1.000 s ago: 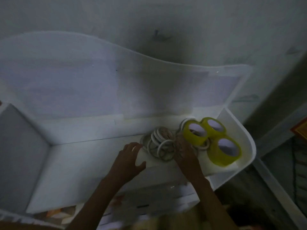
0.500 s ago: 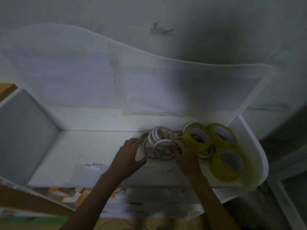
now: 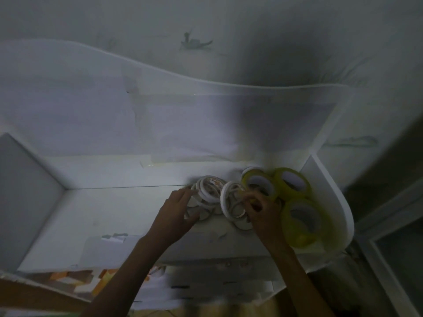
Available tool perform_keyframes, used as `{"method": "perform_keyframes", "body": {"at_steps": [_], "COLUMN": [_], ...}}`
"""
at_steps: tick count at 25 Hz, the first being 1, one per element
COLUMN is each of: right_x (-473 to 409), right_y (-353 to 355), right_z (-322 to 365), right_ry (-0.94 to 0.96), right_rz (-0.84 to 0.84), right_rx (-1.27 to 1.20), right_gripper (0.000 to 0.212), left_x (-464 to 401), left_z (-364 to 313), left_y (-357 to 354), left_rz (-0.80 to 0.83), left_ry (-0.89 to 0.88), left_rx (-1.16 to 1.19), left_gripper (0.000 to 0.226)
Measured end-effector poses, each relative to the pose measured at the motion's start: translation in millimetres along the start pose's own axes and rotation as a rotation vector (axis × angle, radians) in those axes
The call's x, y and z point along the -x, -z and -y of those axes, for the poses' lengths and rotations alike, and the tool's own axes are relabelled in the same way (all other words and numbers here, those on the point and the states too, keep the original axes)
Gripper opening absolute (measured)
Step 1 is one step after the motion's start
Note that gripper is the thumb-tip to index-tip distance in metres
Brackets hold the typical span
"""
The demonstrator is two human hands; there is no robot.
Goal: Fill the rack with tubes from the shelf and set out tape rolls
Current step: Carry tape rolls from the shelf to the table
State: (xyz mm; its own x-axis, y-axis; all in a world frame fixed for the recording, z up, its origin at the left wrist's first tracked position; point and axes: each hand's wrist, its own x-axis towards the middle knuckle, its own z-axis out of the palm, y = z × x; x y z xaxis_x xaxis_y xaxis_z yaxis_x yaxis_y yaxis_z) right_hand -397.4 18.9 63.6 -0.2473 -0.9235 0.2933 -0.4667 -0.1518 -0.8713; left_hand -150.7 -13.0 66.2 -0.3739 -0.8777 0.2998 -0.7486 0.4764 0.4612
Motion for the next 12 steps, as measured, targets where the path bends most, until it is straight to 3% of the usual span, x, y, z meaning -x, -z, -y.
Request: {"method": "perform_keyframes", "body": {"at_steps": [7,12], "right_x": [7.3,11.0], "right_y": [13.3,22.6], "right_z": [4.3,-3.1], "right_ry": [-0.080,-0.103], "right_rz": [-0.051,-0.073], "right_rx": [0.008,0.084], "right_gripper": [0.008,0.004], "left_x": [-41.7,-52.1], "left_z": [-13.6,-8.5], "left_y": [-31.7,-46.5], "left_rz": [0.022,0.115], "left_ry": [-0.134,-0.088], "left_rx": [-0.137,-0.232], "left_gripper": [0.035,0.041]}}
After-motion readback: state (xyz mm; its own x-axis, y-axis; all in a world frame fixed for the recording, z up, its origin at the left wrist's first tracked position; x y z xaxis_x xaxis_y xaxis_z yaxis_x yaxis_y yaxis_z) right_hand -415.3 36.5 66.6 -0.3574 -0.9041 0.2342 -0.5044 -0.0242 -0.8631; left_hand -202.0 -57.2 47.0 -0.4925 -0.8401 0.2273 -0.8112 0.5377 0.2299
